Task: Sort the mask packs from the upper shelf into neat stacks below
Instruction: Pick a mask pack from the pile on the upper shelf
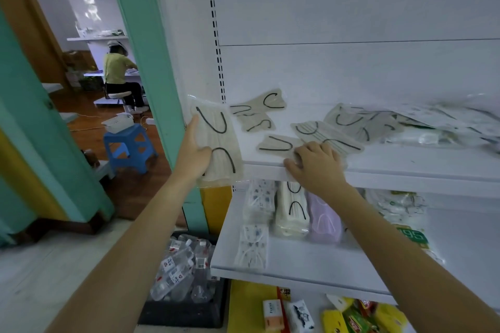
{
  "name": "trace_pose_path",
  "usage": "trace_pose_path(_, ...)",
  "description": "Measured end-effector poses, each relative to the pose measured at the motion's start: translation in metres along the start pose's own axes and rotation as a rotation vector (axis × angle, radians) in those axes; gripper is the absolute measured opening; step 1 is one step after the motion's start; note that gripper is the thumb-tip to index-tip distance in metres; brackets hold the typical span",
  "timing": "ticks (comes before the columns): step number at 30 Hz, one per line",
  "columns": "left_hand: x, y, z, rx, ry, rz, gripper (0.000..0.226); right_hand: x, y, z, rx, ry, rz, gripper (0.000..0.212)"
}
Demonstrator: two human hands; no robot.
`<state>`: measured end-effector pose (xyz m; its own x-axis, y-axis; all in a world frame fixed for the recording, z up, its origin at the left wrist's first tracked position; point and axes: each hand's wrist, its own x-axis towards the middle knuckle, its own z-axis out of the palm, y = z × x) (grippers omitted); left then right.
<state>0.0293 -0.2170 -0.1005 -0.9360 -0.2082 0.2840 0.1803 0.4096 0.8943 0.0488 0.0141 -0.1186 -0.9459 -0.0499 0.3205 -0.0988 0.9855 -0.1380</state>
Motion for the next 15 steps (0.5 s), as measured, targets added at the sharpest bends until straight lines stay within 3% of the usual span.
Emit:
trace_pose_path(3, -0.005, -0.004, 0.005, 0.032, 0.017, -0.008, 0.055, 0.004, -0.006, 0.001, -0.043, -0.09, -0.062, 0.049)
trace_pose_path(7, -0.008, -0.006, 0.005, 0.036, 0.032, -0.006, 0.051, 0.013, -0.012, -0.014, 0.151, -0.221, -0.215, 0.063)
trace_pose_path(9, -0.01, -0.007, 0.001, 0.035, 0.044, 0.003, 0.05, 0.01, -0.007, -0.019, 0.108, -0.233, -0.23, 0.068)
trace_pose_path(12, -0.01, -0.011, -0.004, 0.029, 0.064, 0.006, 0.05, 0.007, 0.004, -0.018, -0.076, -0.159, -0.234, 0.049)
trace_pose_path(15, -0.011, -0.013, -0.007, 0.012, 0.075, -0.01, 0.051, 0.004, 0.003, -0.013, -0.011, -0.034, -0.279, 0.031)
